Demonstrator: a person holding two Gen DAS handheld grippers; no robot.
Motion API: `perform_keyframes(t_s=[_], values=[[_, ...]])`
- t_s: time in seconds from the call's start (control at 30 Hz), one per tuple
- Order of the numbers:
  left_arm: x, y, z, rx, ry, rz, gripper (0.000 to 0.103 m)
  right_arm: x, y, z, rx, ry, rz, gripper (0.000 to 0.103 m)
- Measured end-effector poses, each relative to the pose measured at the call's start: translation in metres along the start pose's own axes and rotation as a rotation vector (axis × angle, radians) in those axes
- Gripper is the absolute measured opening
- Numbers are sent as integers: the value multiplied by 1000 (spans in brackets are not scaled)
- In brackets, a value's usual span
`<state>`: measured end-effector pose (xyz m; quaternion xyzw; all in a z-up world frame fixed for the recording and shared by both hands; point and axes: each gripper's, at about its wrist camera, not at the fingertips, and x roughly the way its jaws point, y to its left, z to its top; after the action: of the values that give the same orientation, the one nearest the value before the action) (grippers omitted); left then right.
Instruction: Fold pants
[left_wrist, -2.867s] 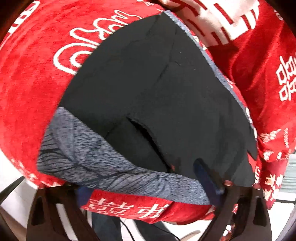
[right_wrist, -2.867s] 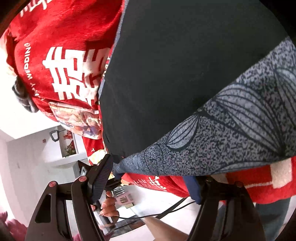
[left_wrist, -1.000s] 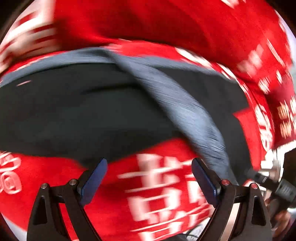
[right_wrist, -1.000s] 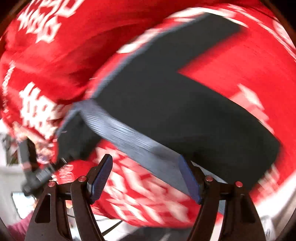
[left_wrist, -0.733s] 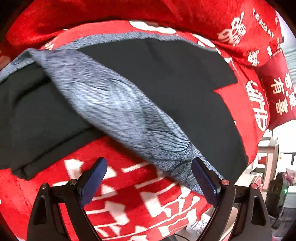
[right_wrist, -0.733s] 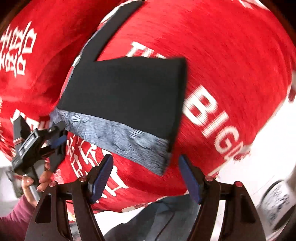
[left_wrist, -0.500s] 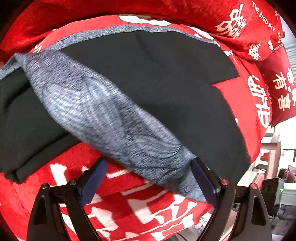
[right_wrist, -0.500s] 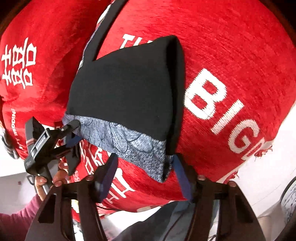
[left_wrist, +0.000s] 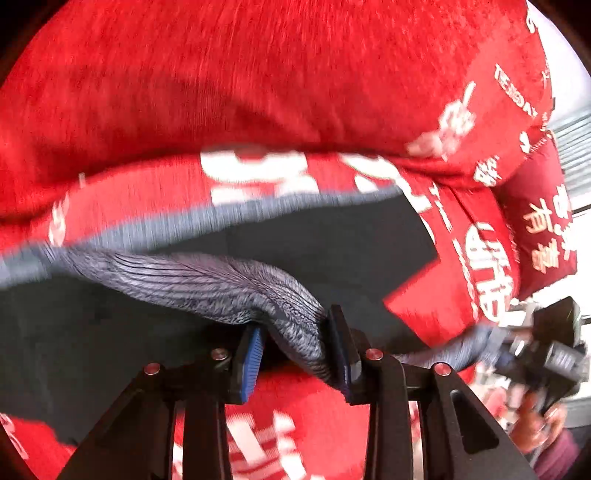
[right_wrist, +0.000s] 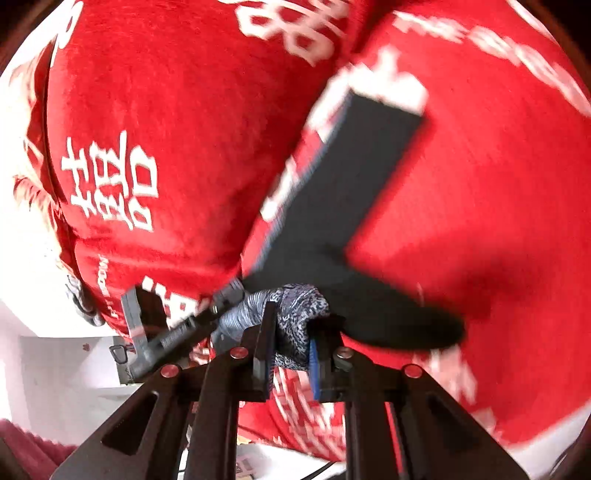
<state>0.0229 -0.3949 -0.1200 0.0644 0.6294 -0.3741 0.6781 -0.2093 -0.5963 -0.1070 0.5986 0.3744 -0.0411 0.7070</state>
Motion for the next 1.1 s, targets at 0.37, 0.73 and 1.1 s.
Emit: perform_keyframes(t_s=[0.37, 0.73, 1.1], values=[[-35, 26, 29, 59, -96, 202, 89, 68, 17, 153, -40, 17, -284, 64], [15, 103, -43, -166, 78, 382, 89, 9, -32, 99, 33, -82, -369, 51], [25, 108, -59, -155, 113, 403, 89, 33, -56, 87, 58, -35, -337, 8]])
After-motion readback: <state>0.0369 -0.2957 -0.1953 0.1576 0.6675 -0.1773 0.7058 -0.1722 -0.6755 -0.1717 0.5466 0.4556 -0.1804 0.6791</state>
